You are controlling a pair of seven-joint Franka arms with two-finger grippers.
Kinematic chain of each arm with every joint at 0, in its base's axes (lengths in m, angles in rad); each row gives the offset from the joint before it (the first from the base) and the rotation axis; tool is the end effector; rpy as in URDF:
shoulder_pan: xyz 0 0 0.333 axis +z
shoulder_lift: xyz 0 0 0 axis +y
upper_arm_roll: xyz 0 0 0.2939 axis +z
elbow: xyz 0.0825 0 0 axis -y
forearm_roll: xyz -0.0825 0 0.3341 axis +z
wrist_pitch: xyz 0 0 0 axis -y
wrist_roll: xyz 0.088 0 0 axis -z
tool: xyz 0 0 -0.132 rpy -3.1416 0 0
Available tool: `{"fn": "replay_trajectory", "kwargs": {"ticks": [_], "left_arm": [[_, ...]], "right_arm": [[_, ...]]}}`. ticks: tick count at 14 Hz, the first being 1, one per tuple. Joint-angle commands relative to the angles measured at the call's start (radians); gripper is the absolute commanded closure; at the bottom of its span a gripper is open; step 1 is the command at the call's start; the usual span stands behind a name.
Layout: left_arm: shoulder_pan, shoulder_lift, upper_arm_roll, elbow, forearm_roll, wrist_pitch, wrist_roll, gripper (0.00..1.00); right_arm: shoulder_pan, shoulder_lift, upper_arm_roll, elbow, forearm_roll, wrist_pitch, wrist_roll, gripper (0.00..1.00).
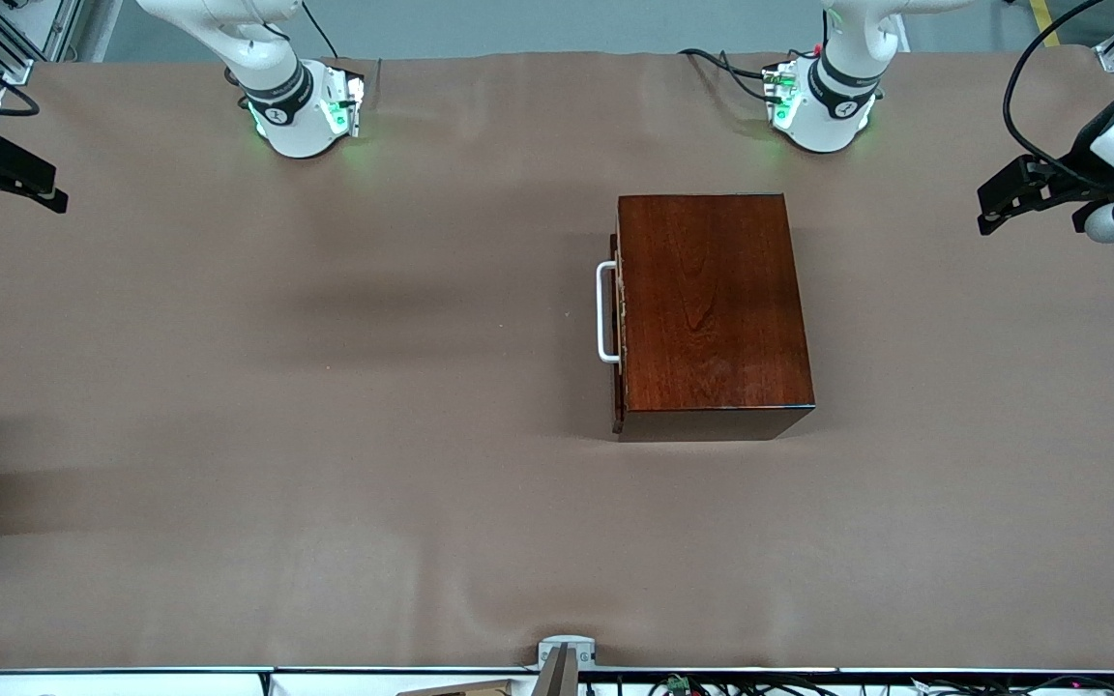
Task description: Open drawer, take yellow block, close drawer
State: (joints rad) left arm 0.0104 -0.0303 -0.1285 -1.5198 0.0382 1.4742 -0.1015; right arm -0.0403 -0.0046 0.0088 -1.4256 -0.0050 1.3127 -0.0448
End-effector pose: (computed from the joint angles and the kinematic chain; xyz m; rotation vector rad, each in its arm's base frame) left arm 0.4830 -0.0530 0.6053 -3.0981 0.0203 0.0168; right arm 0.4722 -0.0156 0.6180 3.1361 0.0193 -0.1702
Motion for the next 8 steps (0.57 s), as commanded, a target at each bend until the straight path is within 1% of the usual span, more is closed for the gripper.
{"fn": "replay_trajectory", "kwargs": {"ticks": [1, 8], "left_arm": [[0.01, 0.01, -0.008, 0.023, 0.011, -0.008, 0.009, 0.0], [0.01, 0.01, -0.008, 0.03, 0.012, -0.008, 0.002, 0.0]], "right_arm": [[-0.013, -0.009, 0.01, -0.003, -0.01, -0.006, -0.006, 0.0], [-0.013, -0.011, 0.01, -0.003, -0.01, -0.006, -0.006, 0.0]]}}
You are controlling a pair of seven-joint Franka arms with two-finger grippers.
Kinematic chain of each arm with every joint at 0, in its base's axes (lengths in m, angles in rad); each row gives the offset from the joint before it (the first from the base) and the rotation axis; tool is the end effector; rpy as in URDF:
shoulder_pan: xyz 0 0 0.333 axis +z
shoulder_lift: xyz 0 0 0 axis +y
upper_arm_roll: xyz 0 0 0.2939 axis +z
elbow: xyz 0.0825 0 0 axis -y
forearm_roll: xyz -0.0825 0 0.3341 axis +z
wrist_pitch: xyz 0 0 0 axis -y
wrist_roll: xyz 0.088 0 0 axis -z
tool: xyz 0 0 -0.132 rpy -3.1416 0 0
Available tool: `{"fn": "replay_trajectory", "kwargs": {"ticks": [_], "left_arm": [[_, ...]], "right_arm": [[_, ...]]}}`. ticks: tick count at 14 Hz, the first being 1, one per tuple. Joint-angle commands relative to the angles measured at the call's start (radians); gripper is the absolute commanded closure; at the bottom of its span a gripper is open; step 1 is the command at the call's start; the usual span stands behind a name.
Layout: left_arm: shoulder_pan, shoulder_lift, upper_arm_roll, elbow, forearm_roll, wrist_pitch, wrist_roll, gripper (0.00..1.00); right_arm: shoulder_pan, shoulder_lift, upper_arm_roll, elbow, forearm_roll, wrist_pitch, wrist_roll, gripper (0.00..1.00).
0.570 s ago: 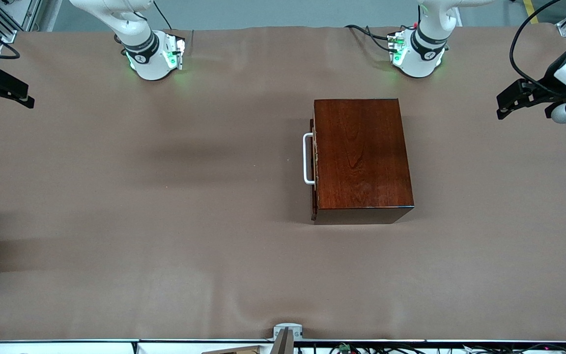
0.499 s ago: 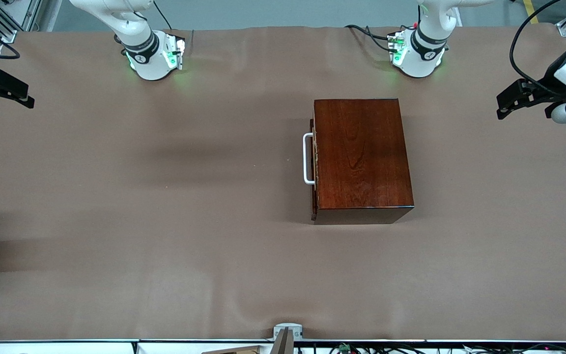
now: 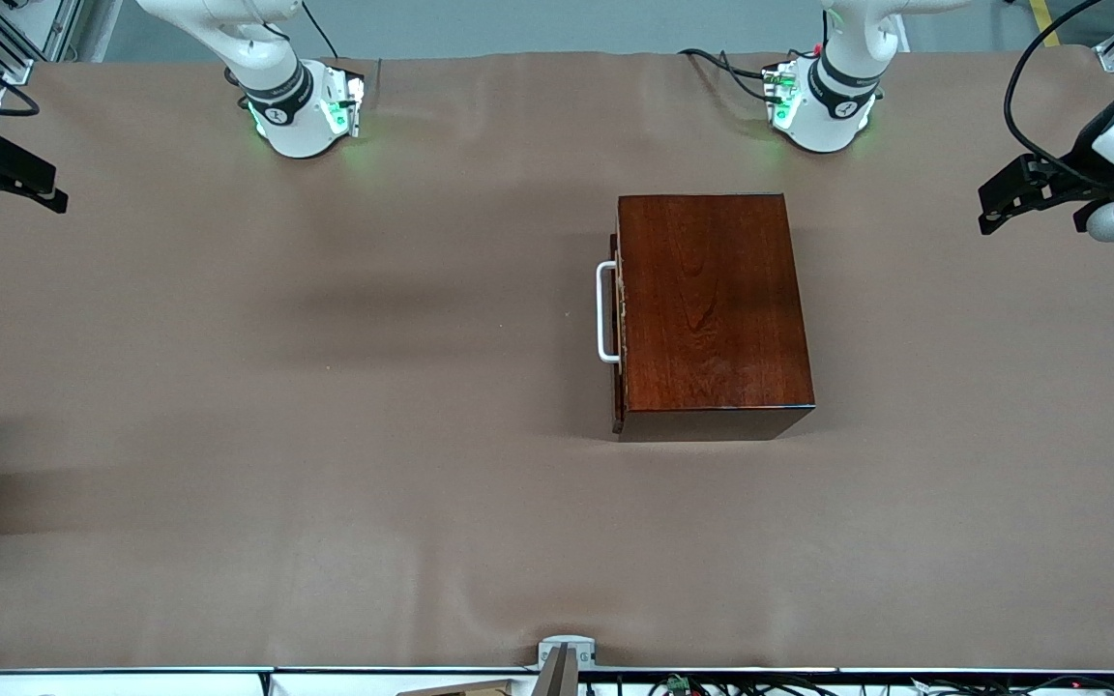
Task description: Open drawer, take yellow block, close drawer
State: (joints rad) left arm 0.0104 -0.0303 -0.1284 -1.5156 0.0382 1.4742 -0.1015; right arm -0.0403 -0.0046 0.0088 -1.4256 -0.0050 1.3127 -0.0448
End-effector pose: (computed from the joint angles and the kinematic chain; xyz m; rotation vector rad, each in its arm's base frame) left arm 0.4831 -0.0529 0.6070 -3.0986 0.0201 0.0104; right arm 0.4722 -0.0156 0.6180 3.1361 0.0193 -0.1702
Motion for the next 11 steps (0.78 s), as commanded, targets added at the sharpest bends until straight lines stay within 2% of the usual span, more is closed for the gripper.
{"fn": "replay_trajectory", "kwargs": {"ticks": [1, 11], "left_arm": [[0.01, 0.01, -0.008, 0.026, 0.012, -0.008, -0.001, 0.0], [0.0, 0.012, -0.01, 0.025, 0.012, -0.008, -0.003, 0.0]], "right_arm": [[-0.013, -0.009, 0.01, -0.003, -0.01, -0.006, -0.006, 0.0], [-0.012, -0.011, 0.01, -0.004, -0.01, -0.006, -0.006, 0.0]]}}
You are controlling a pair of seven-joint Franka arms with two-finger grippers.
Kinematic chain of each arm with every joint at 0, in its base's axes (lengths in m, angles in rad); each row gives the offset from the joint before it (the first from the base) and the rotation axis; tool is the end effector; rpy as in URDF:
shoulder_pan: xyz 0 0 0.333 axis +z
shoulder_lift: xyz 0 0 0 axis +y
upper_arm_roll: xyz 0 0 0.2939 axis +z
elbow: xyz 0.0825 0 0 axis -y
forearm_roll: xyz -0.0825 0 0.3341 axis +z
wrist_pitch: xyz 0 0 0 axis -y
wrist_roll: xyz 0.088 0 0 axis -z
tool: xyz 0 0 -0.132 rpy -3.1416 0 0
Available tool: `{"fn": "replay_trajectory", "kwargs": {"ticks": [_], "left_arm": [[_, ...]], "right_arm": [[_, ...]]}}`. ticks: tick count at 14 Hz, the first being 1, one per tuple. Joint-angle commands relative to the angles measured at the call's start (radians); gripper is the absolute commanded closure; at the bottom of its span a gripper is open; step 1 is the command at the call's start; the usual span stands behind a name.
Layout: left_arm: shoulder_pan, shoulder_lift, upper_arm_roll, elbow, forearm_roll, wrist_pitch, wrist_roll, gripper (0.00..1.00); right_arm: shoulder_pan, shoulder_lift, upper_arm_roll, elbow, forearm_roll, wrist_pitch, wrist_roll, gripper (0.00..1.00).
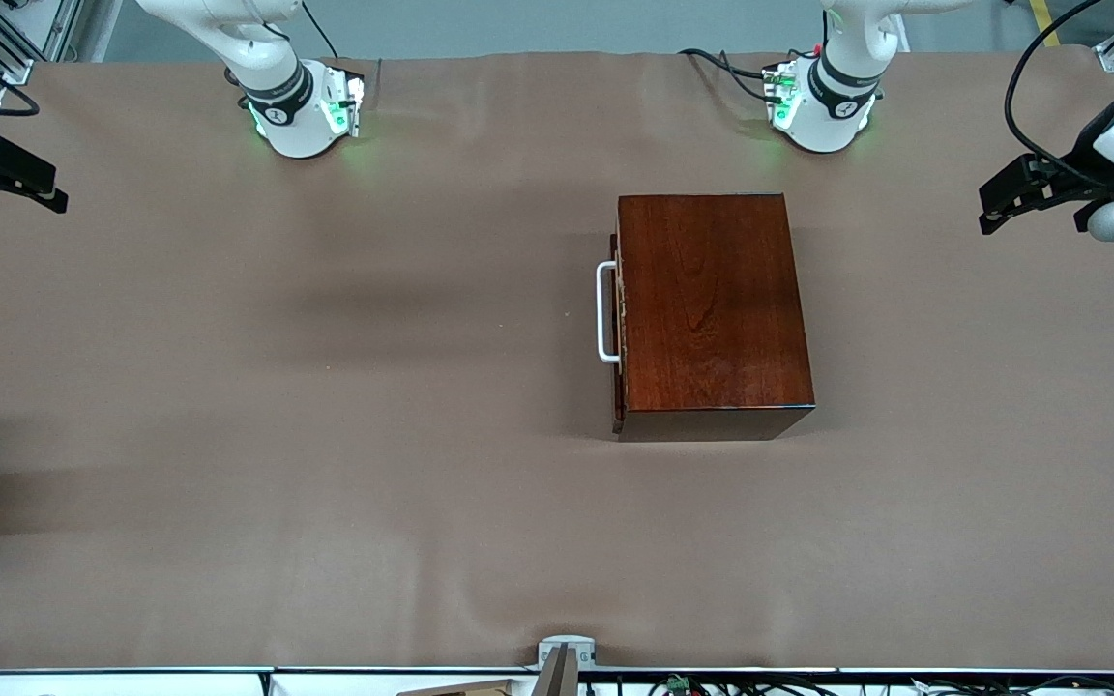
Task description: Open drawer, take yellow block, close drawer
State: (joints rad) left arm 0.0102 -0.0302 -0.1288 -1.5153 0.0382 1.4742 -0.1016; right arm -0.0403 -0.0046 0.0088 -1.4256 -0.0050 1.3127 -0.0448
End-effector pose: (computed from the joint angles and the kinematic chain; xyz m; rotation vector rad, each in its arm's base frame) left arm 0.4831 -0.0532 0.6071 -3.0986 0.0208 0.0100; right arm 0.4722 -0.0156 0.6180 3.1361 0.0193 -0.1702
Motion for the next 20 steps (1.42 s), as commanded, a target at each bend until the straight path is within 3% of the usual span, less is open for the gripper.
{"fn": "replay_trajectory", "kwargs": {"ticks": [1, 7, 15, 20], "left_arm": [[-0.004, 0.013, -0.009, 0.024, 0.012, -0.008, -0.004, 0.0], [-0.068, 0.084, -0.063, 0.032, 0.005, 0.0, -0.059, 0.0], [-0.341, 0.343, -0.069, 0.25, 0.012, 0.031, -0.403, 0.0], [-0.472, 0.443, -0.063, 0.294, 0.012, 0.139, -0.585, 0.0]], "right_arm": [[-0.012, -0.009, 0.01, -0.004, -0.01, -0.006, -0.006, 0.0], [-0.012, -0.011, 0.01, -0.003, -0.01, -0.006, -0.004, 0.0], [-0.012, -0.009, 0.01, -0.003, -0.01, -0.006, -0.001, 0.0], [-0.012, -0.009, 0.01, -0.003, -0.01, -0.006, -0.001, 0.0]]}}
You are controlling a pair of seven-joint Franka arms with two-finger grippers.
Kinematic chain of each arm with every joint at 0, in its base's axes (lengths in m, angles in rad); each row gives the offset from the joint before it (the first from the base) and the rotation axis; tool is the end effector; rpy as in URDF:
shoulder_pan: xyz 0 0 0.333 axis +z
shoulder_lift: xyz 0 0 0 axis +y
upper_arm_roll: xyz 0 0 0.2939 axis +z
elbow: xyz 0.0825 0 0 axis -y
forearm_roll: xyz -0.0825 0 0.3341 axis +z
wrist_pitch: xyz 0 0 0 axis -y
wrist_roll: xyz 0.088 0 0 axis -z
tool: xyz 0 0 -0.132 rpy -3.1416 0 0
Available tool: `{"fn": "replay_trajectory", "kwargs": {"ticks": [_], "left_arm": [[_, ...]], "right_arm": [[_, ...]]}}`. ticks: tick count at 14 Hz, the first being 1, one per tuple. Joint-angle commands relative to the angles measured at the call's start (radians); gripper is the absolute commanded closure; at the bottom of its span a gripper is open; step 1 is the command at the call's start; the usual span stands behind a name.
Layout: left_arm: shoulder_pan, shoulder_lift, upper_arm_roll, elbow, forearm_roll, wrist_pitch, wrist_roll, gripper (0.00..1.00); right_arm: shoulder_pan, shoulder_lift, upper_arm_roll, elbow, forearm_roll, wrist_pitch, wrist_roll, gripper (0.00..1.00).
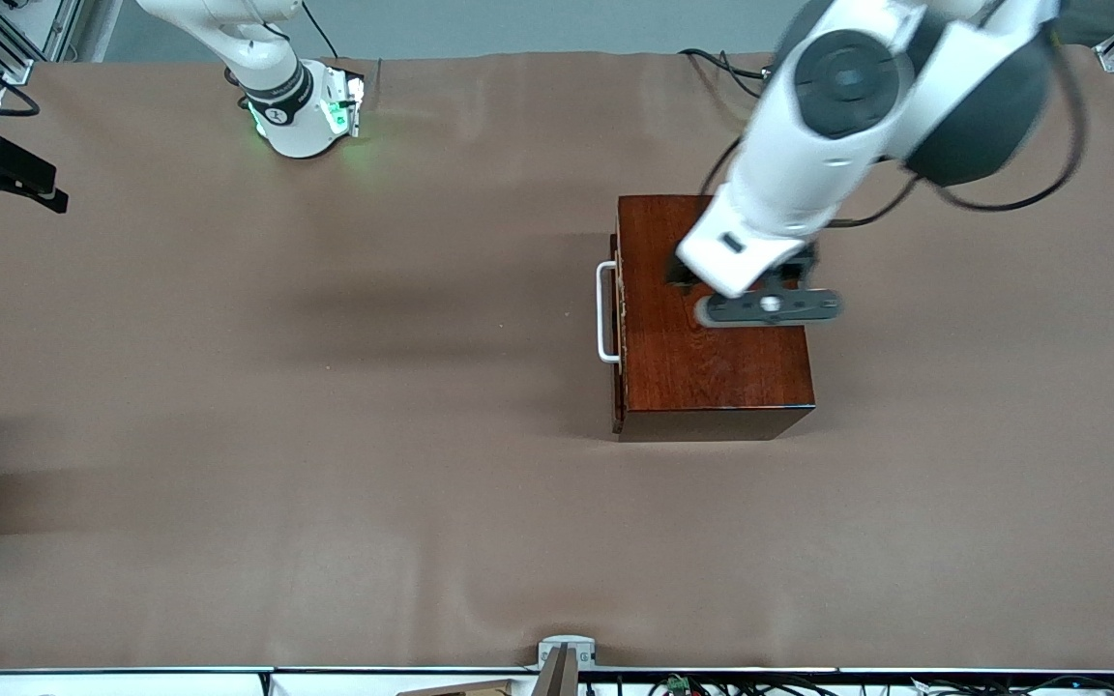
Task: Open drawer, take yellow block, close drawer
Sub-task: 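Move the left gripper over the box toward the white drawer handle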
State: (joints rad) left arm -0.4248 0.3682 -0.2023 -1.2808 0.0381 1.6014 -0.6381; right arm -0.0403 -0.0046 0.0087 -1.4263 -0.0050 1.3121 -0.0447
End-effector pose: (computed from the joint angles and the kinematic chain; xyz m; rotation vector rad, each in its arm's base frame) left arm 0.5026 -0.3332 0.5011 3.1363 0.0326 -0.0832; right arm 0.4721 -0.0157 0.6177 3.1360 0.0189 -0.1722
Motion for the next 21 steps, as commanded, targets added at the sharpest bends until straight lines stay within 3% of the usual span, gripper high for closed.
{"fn": "replay_trajectory", "kwargs": {"ticks": [1, 3, 8, 17, 21], "left_arm": [[-0.058, 0.073, 0.011, 0.083, 0.013, 0.017, -0.086, 0.0], [-0.119, 0.133, 0.032, 0.133, 0.013, 0.037, -0.176, 0.0], [-0.34, 0.247, 0.187, 0.225, 0.011, 0.112, -0.369, 0.0], [-0.44, 0.348, 0.193, 0.241, 0.009, 0.302, -0.588, 0.0], [-0.514, 0.383, 0.256, 0.241, 0.009, 0.307, -0.617, 0.0]], "right_arm": [[-0.012, -0.009, 0.01, -0.002, -0.01, -0.005, -0.001, 0.0], [-0.012, -0.009, 0.01, -0.002, -0.01, -0.005, -0.001, 0.0], [-0.012, -0.009, 0.01, -0.002, -0.009, -0.004, 0.0, 0.0], [-0.01, -0.009, 0.01, -0.002, -0.009, -0.005, 0.002, 0.0], [-0.01, -0.009, 0.01, -0.002, -0.009, -0.005, 0.002, 0.0]]}}
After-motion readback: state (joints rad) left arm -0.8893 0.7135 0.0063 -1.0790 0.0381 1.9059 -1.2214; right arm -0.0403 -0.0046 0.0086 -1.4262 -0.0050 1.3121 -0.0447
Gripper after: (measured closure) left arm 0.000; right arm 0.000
